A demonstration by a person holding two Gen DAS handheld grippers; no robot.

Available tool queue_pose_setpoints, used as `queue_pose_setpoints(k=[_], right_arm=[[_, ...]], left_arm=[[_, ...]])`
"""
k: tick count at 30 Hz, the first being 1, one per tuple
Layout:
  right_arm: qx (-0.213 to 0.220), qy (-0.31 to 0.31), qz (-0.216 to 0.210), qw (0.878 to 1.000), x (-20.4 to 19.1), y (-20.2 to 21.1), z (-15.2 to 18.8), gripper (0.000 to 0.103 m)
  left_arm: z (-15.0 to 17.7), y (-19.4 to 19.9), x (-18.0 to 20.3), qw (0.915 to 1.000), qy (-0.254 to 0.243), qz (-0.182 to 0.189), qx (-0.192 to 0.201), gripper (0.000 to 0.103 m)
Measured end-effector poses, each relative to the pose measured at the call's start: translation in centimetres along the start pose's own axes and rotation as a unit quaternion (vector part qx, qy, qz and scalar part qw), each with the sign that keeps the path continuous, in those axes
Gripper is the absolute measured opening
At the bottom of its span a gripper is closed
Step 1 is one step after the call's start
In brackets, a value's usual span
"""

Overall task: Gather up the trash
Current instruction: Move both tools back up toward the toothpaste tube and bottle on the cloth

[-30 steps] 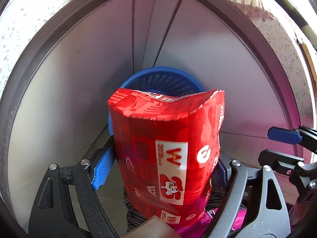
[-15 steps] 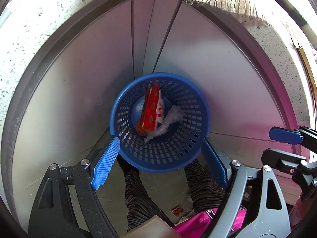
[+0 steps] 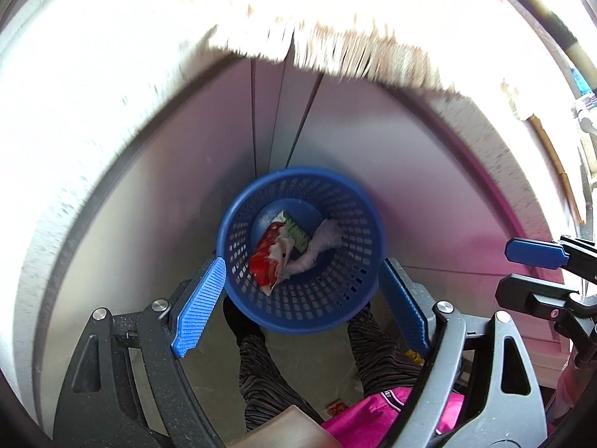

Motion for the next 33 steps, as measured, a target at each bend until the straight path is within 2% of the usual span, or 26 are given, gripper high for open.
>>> queue_pose_setpoints(k=[10, 18, 22, 29, 33], right_arm=[[0.044, 0.025, -0.011, 0.999, -1.2, 4.6, -1.4, 0.064], [0.104, 0.034, -0.009, 0.994, -1.1, 9.4, -4.9, 0.064], [0.137, 0.039, 0.004, 0.990, 0.0, 11.3, -7.2, 0.064], [0.190, 0.058, 0.027, 0.980, 2.2, 14.3, -11.8, 0.065], [0.205, 0.089, 0.043, 0.974, 3.2, 15.4, -15.0, 0.076]], left_arm=[[-3.5, 5.5, 0.8, 0.9976, -0.015, -0.003, 0.068, 0.086], [-7.9, 8.3, 1.0, 0.9924, -0.002, 0.009, 0.123, 0.086], [-10.0, 8.0, 0.9, 0.9914, 0.005, 0.002, 0.131, 0.086], [-11.6, 7.9, 1.3, 0.9911, 0.017, -0.003, 0.132, 0.086], [-12.9, 8.1, 1.7, 0.9887, 0.046, 0.033, 0.139, 0.086]])
Point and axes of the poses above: each gripper's, at about its wrist camera, not at the fingertips, and y roughly against the way its jaws point, x to its right, z to its underside, the point moved 7 cm from there along -y, roughly the way its jaws point
